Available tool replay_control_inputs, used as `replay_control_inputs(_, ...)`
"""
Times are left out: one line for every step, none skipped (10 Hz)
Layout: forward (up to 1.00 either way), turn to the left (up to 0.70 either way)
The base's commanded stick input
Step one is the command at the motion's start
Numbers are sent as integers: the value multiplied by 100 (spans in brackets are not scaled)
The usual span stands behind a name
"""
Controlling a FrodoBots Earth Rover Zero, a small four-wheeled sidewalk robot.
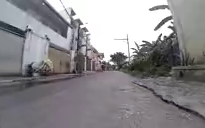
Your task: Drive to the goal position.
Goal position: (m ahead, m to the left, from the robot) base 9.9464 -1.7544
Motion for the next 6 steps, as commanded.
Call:
replay_control_inputs(98, -26)
replay_control_inputs(98, -4)
replay_control_inputs(98, 0)
replay_control_inputs(98, 0)
replay_control_inputs(98, 0)
replay_control_inputs(98, -4)
